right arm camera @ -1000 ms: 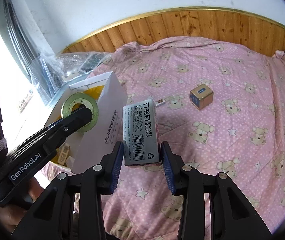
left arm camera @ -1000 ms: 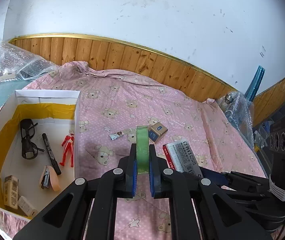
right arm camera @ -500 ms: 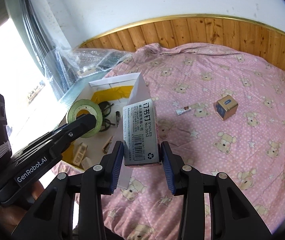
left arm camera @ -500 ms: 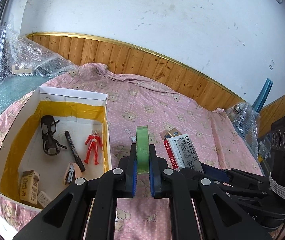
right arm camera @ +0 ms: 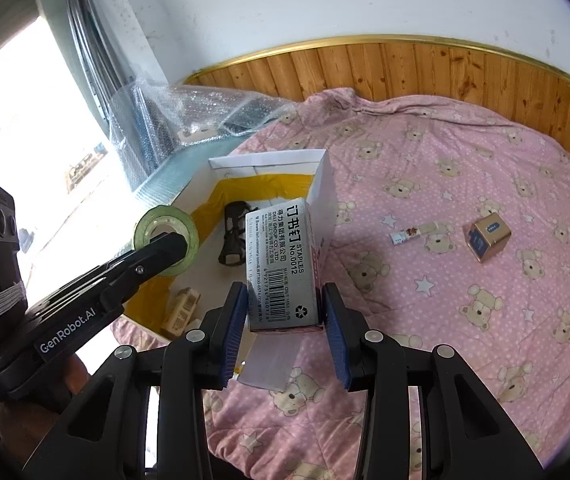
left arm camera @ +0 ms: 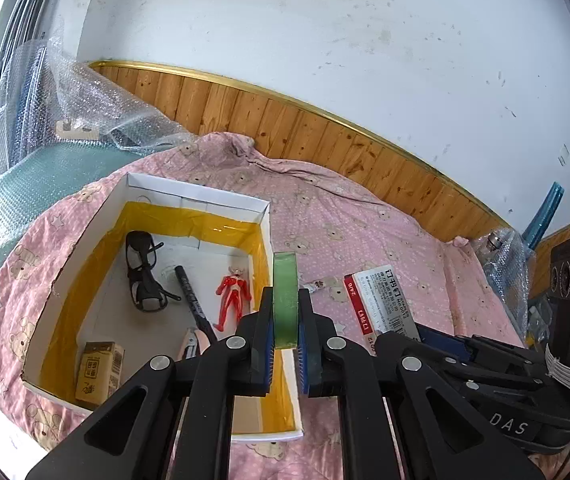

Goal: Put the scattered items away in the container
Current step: 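Carry the tape roll and staples box in both grippers over the yellow-lined box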

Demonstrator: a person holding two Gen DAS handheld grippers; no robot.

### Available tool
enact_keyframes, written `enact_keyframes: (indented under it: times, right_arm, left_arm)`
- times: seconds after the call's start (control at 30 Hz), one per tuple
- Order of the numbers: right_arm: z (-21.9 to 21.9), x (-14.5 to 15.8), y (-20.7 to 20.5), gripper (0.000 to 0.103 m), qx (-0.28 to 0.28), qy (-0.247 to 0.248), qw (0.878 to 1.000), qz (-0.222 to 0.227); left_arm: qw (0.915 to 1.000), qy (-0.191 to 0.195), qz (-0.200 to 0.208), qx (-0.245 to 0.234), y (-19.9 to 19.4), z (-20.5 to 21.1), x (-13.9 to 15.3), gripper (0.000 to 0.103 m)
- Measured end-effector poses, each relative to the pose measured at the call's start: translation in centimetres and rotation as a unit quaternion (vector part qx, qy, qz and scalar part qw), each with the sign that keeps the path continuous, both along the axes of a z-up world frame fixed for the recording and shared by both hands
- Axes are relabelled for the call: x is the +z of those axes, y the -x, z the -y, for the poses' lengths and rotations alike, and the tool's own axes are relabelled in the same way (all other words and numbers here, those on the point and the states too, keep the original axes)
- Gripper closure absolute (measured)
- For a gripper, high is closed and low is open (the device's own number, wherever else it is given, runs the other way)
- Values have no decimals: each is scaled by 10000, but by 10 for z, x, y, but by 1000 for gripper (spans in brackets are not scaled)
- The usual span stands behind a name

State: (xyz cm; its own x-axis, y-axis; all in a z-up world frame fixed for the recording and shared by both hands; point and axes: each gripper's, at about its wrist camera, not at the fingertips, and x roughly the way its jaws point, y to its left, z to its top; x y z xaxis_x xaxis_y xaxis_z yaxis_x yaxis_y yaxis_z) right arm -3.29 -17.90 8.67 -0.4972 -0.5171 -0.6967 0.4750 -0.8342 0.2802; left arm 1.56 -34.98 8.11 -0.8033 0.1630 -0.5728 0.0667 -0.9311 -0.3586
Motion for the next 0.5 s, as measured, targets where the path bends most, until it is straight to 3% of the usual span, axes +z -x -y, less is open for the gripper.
enact_keyframes:
  times: [0.5]
  right_arm:
    - [54,-2,16,63,426,-82,9990,42]
  left_arm:
    - [9980,-214,335,493,0,60,-25,93]
